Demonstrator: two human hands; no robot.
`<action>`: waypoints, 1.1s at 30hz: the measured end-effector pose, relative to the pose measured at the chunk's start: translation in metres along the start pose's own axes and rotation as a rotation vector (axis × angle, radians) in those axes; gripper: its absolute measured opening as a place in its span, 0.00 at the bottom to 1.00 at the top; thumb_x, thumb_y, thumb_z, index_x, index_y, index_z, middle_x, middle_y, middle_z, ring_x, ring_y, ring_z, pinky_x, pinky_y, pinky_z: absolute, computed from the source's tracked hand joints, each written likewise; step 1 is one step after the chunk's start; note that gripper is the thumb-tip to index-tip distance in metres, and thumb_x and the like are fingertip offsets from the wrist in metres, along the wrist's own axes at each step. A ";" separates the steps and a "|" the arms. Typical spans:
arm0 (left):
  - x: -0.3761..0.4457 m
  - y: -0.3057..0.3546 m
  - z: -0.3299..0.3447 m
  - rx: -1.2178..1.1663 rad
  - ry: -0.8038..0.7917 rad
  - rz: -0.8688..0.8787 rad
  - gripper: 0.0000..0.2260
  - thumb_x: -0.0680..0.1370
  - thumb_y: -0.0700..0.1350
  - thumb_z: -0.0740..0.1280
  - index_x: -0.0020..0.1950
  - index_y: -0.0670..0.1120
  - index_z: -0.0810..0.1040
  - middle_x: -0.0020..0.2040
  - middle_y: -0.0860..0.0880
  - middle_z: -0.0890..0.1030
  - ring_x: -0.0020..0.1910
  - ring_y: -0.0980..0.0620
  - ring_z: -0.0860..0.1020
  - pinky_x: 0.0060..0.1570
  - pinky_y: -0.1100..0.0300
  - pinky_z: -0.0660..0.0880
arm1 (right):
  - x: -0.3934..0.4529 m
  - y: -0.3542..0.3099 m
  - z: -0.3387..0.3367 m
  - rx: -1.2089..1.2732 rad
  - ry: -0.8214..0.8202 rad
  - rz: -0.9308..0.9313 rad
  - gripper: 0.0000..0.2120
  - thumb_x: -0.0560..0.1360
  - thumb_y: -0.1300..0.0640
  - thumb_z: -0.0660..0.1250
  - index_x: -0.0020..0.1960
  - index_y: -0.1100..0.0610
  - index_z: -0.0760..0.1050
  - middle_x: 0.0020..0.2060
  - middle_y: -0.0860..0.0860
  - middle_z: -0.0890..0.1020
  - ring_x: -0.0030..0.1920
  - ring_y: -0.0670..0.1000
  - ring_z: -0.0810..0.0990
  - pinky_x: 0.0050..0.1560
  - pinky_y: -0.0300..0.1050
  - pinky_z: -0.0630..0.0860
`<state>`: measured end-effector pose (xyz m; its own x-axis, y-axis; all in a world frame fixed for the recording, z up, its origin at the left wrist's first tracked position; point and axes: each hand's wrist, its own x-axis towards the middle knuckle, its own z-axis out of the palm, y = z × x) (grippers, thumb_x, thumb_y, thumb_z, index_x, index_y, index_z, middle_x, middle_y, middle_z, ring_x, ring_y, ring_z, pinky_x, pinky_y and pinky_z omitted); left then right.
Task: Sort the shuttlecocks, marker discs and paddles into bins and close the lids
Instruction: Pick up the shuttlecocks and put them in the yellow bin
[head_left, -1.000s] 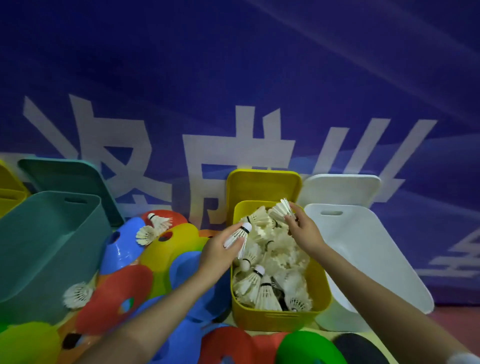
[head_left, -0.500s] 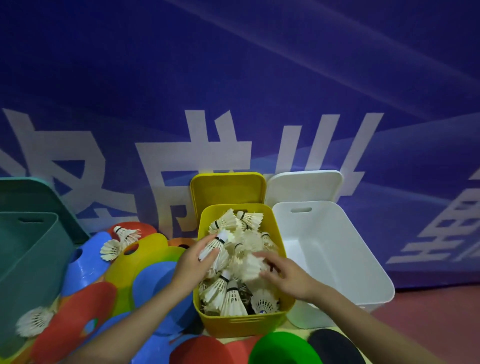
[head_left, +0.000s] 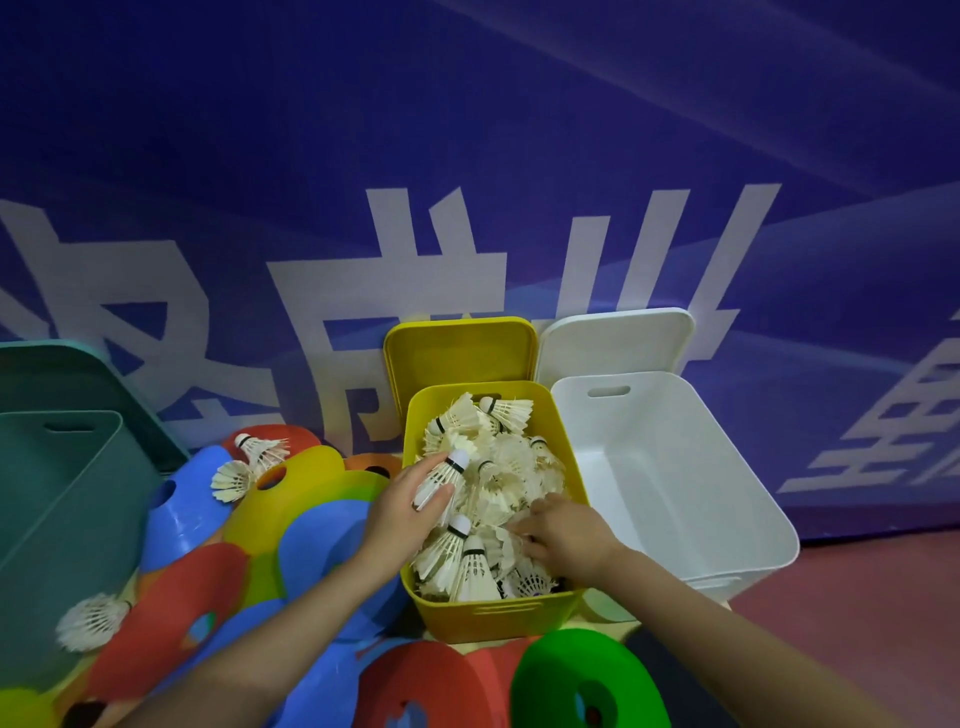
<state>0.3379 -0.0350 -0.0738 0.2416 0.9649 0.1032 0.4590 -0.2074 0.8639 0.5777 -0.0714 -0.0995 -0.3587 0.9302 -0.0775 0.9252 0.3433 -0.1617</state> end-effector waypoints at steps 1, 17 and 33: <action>0.001 0.001 0.000 -0.006 0.008 -0.002 0.17 0.78 0.51 0.65 0.67 0.61 0.70 0.64 0.61 0.72 0.64 0.62 0.69 0.60 0.63 0.67 | -0.001 0.001 -0.005 0.077 0.018 0.023 0.16 0.76 0.45 0.57 0.57 0.49 0.79 0.47 0.50 0.78 0.54 0.50 0.74 0.43 0.45 0.73; 0.111 0.017 0.041 0.275 -0.077 0.082 0.18 0.79 0.52 0.64 0.69 0.56 0.70 0.66 0.51 0.72 0.67 0.51 0.66 0.63 0.53 0.67 | 0.053 0.040 -0.015 0.751 0.392 0.648 0.21 0.81 0.56 0.56 0.74 0.53 0.63 0.68 0.53 0.72 0.66 0.53 0.71 0.63 0.46 0.67; 0.103 0.009 0.024 0.242 -0.018 0.180 0.18 0.78 0.54 0.57 0.64 0.51 0.76 0.62 0.51 0.73 0.64 0.52 0.66 0.64 0.57 0.64 | 0.048 0.044 -0.012 0.722 0.464 0.738 0.19 0.80 0.50 0.59 0.69 0.54 0.69 0.61 0.54 0.76 0.62 0.53 0.73 0.62 0.49 0.70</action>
<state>0.3876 0.0584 -0.0676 0.3518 0.9066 0.2330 0.5977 -0.4091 0.6895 0.6030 -0.0102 -0.0989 0.4649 0.8844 -0.0408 0.5500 -0.3246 -0.7695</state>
